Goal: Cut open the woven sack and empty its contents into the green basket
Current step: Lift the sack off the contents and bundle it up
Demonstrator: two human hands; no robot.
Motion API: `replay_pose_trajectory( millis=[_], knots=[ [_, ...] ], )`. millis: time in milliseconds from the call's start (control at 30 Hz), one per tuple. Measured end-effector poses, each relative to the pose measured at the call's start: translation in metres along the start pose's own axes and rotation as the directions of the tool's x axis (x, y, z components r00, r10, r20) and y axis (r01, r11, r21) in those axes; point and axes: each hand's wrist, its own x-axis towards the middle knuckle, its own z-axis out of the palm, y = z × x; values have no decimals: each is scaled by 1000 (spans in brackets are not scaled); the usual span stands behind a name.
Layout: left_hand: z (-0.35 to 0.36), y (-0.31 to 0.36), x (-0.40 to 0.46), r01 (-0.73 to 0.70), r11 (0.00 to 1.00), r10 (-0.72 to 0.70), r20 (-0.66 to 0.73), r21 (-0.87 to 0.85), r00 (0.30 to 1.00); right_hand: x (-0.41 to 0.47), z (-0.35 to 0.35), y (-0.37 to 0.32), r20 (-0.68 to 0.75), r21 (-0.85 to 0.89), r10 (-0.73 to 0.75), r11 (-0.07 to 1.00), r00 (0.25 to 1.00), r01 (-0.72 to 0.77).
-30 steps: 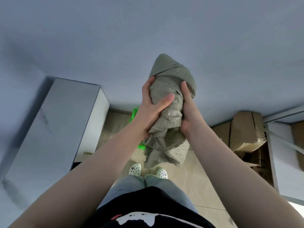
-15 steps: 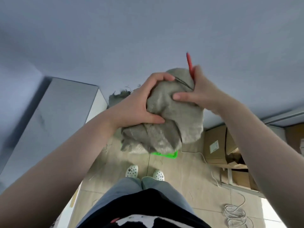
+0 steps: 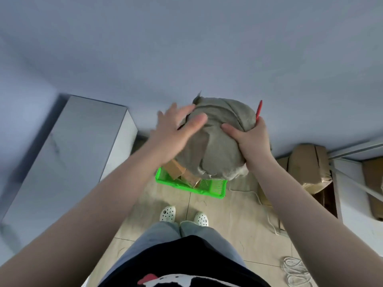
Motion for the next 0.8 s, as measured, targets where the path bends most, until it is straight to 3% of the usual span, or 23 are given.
replay_pose_trajectory(
  millis=[67,133,233,300,400,467,533,600,700,800],
  knots=[
    [18,-2,-4,109,994,-104,156,-24,982,-7,8,-7,28,35,-44,998,999,43],
    [24,-13,-2,165,969,-131,181,-183,975,-12,13,-12,133,238,-58,971,989,25],
    [19,-27,1,176,847,-10,316,-502,949,-14,16,-10,305,508,-74,856,949,-96],
    [21,-30,4,191,742,75,364,-642,928,-14,18,-7,444,597,-89,772,892,-220],
    [29,-23,3,230,566,50,312,-792,949,-11,22,-5,514,583,-66,758,855,-292],
    [31,-22,4,206,497,-60,203,-843,977,-2,22,-8,392,499,-39,849,919,-177],
    [28,-26,6,114,531,-135,49,-839,990,8,21,-9,220,235,-62,972,974,9],
    [23,-29,6,31,592,-120,-50,-806,991,15,18,-8,135,8,-16,1000,991,15],
    [20,-32,5,20,572,-20,11,-820,1000,6,18,-11,396,204,166,943,903,-263],
    [25,-43,9,129,449,117,202,-884,972,-9,25,-13,535,380,97,860,839,-342]
  ],
)
